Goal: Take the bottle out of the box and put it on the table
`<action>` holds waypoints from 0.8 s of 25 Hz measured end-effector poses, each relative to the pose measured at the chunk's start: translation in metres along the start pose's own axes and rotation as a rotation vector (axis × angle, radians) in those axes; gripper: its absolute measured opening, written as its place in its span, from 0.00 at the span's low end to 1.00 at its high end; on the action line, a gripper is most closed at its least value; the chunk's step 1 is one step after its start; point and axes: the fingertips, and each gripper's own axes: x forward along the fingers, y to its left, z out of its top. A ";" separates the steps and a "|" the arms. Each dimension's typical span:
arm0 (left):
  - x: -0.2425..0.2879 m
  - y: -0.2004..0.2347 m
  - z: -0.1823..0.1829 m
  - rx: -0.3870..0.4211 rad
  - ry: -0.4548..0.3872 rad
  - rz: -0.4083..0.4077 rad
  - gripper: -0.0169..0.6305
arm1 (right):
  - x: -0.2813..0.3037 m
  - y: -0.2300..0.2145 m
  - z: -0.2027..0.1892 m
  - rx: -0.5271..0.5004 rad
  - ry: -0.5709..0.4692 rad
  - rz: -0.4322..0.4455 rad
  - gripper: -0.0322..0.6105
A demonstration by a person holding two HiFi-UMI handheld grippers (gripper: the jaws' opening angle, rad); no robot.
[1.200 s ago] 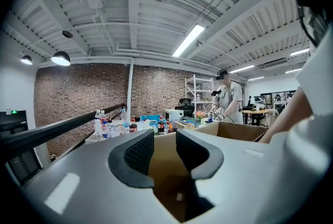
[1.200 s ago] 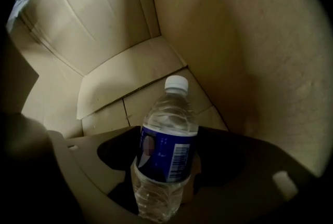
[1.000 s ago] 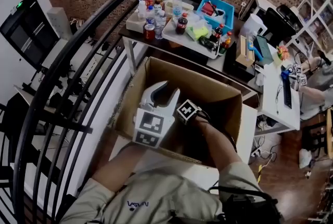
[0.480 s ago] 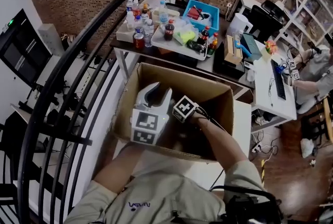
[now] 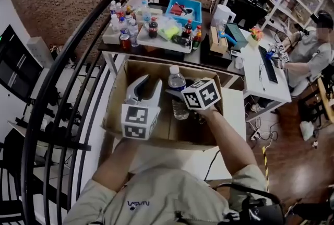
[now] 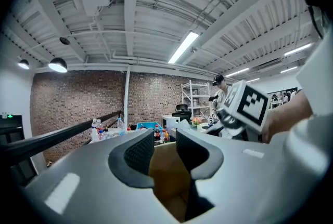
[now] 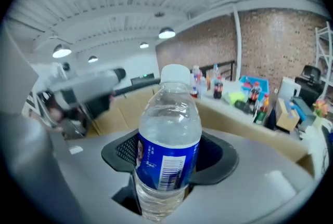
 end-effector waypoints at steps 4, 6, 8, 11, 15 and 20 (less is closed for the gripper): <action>-0.004 -0.015 0.015 0.015 -0.020 -0.022 0.19 | -0.060 0.011 0.035 -0.025 -0.150 -0.045 0.48; -0.006 -0.026 0.022 0.018 -0.033 -0.035 0.19 | -0.089 0.012 0.044 -0.016 -0.226 -0.060 0.48; -0.009 -0.038 0.030 0.017 -0.049 -0.051 0.19 | -0.121 0.011 0.050 0.011 -0.310 -0.081 0.48; -0.013 -0.059 0.042 0.016 -0.078 -0.082 0.19 | -0.176 0.006 0.055 0.017 -0.434 -0.167 0.48; -0.012 -0.094 0.055 0.033 -0.100 -0.133 0.19 | -0.257 -0.008 0.051 -0.025 -0.575 -0.354 0.48; -0.007 -0.136 0.061 0.042 -0.110 -0.195 0.19 | -0.321 -0.037 0.006 -0.008 -0.654 -0.590 0.49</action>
